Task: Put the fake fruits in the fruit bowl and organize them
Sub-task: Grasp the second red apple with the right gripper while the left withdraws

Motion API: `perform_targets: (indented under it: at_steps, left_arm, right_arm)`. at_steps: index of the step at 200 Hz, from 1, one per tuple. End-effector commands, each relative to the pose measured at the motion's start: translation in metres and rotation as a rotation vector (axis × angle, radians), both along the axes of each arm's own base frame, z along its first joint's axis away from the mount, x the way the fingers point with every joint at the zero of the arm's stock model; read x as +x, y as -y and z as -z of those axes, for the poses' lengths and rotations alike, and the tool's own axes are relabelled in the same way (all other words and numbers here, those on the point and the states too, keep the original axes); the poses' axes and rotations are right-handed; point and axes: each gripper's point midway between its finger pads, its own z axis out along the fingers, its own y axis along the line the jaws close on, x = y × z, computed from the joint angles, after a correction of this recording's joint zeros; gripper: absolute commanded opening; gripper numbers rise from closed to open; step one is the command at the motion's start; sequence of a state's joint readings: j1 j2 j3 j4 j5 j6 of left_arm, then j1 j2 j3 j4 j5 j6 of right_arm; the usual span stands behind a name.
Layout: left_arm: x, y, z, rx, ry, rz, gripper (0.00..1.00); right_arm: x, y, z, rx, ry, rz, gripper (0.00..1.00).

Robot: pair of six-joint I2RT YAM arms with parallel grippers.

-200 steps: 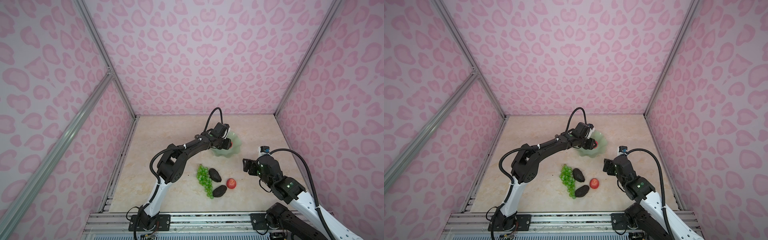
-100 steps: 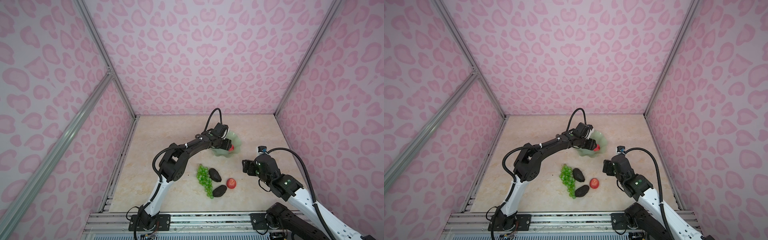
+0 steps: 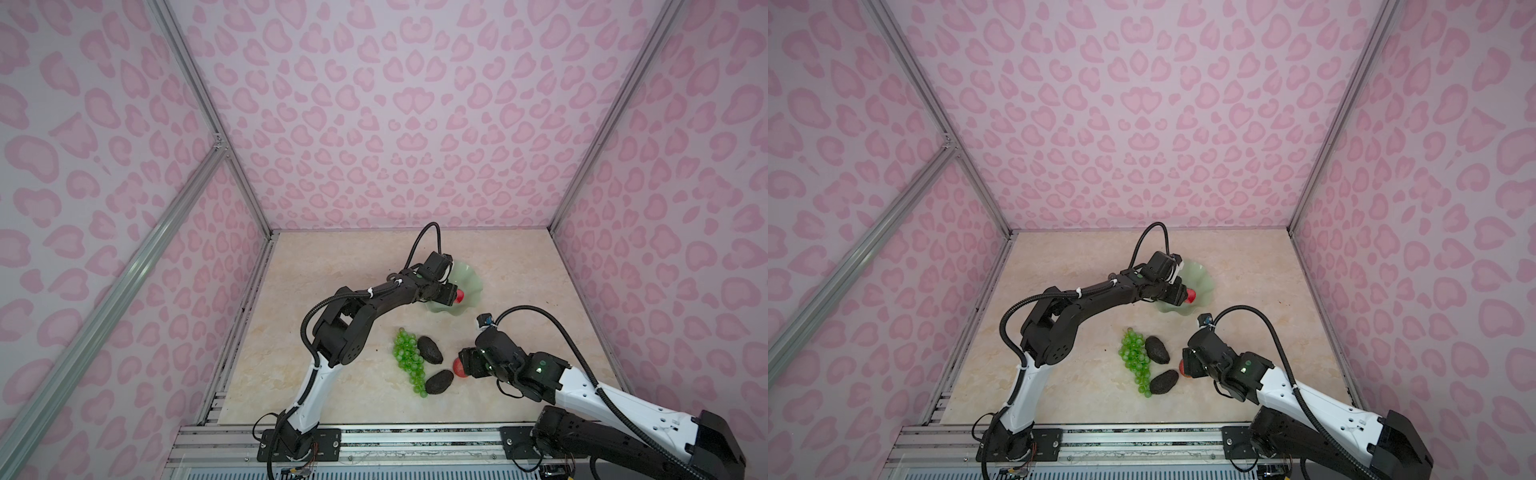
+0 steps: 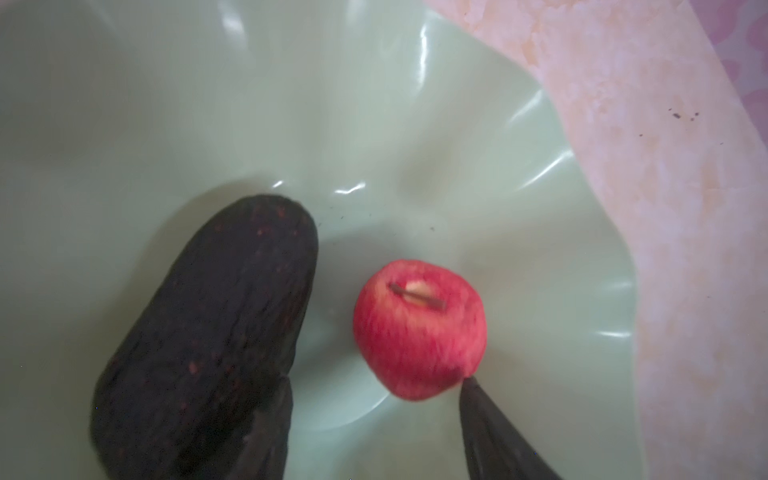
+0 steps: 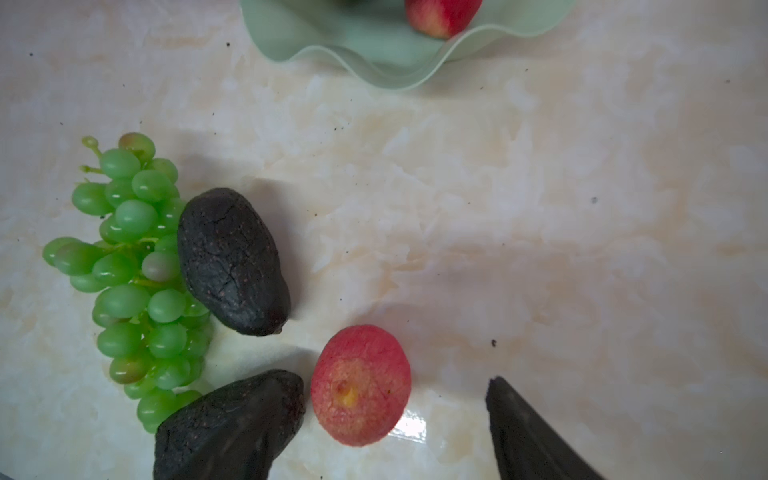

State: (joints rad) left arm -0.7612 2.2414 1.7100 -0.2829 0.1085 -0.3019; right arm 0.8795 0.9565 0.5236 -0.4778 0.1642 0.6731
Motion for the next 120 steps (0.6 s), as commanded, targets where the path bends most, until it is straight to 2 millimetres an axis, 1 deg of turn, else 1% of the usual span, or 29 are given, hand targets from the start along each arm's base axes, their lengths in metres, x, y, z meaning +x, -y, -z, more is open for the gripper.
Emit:
perform_targets:
  at_steps: [1,27,52,77,100,120]
  left_arm:
    - [-0.037,-0.053,-0.313,-0.382,0.495,-0.052,0.66]
    - [-0.045,-0.061,-0.325,-0.417,0.525,-0.055,0.67]
    - [-0.049,-0.058,-0.332,-0.444,0.525,-0.033,0.67]
    - [-0.052,-0.055,-0.336,-0.463,0.52,-0.015,0.67]
    - [-0.056,-0.058,-0.341,-0.475,0.53,-0.016,0.67]
    - [-0.059,-0.067,-0.343,-0.47,0.545,-0.033,0.67]
  right_arm:
    - [0.003,-0.01,0.005,0.033,0.009,0.041,0.77]
    - [0.003,-0.012,0.019,0.008,-0.023,0.054,0.74]
    - [0.002,-0.016,0.029,-0.014,-0.062,0.054,0.71]
    - [0.002,-0.018,0.037,-0.002,-0.07,0.065,0.66]
    - [0.003,-0.016,0.039,-0.004,-0.061,0.081,0.56]
    - [0.004,-0.015,0.035,-0.002,-0.054,0.084,0.47]
